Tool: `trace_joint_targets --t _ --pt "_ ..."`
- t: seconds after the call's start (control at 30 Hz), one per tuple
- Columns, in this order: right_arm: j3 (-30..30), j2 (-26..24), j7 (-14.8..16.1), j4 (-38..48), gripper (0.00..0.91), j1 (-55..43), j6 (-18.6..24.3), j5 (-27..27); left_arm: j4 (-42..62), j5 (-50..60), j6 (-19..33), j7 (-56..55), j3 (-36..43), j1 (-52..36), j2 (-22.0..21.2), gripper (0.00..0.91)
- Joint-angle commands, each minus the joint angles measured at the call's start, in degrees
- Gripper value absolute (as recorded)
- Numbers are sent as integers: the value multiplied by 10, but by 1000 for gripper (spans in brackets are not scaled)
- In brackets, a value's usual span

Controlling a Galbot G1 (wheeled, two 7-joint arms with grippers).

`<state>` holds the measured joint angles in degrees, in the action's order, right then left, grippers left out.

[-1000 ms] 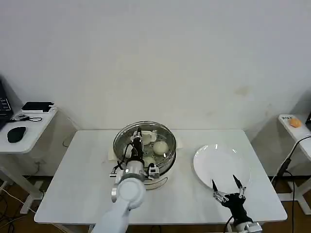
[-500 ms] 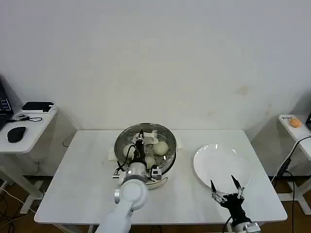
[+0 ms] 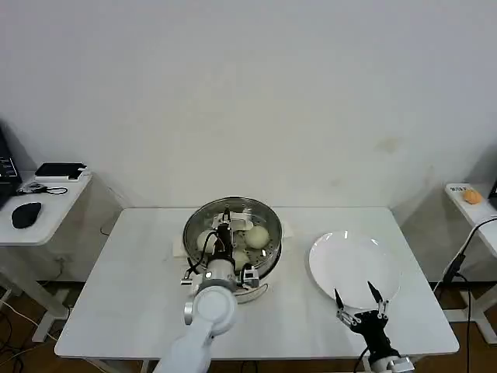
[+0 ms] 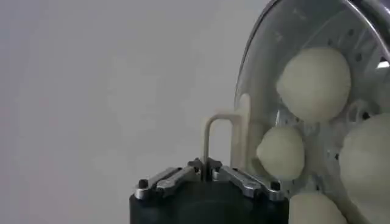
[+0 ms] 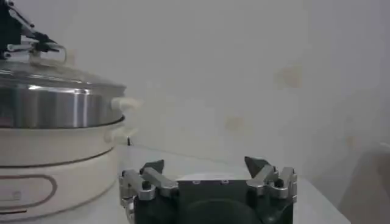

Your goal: Take steamed baozi put them in steamer then cover it.

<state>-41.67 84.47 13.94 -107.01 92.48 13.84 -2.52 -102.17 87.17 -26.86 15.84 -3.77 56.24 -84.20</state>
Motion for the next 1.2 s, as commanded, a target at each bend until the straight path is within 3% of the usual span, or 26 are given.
trace_joint_targets --t 0.03,0.53,0.87,1.07,1.2 --pt "2 1 0 0 907 -1 0 0 -6 -2 0 -2 1 4 0 907" --pt "5 1 0 0 907 3 3 3 -41 -5 2 -2 1 27 11 907" --pt "10 2 0 1 907 4 3 6 -139 -43 4 -7 -6 98 68 907" --pt "15 0 0 -3 907 7 2 5 -245 -96 8 -22 -28 173 119 907" --pt "15 -8 0 -7 907 13 -1 -2 -334 -156 25 -67 -75 285 141 907"
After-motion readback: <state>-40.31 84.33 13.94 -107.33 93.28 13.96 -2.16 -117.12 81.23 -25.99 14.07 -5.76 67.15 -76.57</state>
